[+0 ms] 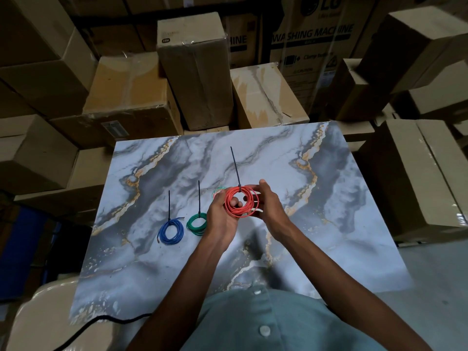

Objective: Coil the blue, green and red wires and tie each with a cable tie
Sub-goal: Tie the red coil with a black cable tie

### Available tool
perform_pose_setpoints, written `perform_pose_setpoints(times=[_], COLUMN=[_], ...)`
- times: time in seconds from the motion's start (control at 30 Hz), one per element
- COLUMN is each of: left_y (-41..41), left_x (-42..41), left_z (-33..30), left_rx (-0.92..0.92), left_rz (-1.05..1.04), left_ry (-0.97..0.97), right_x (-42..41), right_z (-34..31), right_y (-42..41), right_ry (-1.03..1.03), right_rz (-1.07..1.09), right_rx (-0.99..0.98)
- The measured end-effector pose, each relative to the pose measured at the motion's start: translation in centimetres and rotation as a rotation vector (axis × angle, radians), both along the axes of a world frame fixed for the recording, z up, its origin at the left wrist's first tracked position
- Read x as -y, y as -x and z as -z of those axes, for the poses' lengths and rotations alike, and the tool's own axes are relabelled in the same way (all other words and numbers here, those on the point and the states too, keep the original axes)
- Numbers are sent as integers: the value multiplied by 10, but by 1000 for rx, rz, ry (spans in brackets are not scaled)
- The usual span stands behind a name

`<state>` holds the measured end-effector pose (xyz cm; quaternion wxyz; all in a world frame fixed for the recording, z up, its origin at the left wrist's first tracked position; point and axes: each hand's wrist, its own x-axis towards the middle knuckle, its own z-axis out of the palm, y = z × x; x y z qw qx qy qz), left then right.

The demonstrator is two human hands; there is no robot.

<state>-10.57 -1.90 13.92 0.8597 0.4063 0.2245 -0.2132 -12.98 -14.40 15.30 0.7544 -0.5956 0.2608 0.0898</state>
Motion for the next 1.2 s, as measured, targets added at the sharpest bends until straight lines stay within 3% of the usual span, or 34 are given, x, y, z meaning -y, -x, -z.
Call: perform_pose_setpoints(times=[0.1,0.3,0.47,0.67,0.9,1.03,1.2], left_y=[-1,-2,-2,0,5,6,-1], left_x=[-3,-5,-7,-6,-3,-1,-6], left_z=[5,4,3,4,-5,-11,0], left_rx=[-18,-4,10,58,65,-19,-69], left_rz=[-39,-73,-21,-8,-2,-10,-22], left_ry=[-7,12,-36,1,94,183,181], right_x=[3,7,10,5,-4,-5,4], right_z=[2,0,9,7,3,6,4], right_y=[6,19,13,13,13,13,11], right_ry=[-1,631,849,838,771,790,740], right_rz=[-39,-129,-278,-326,-136,-55,-123], right_rx=[11,428,625,610,526,460,450])
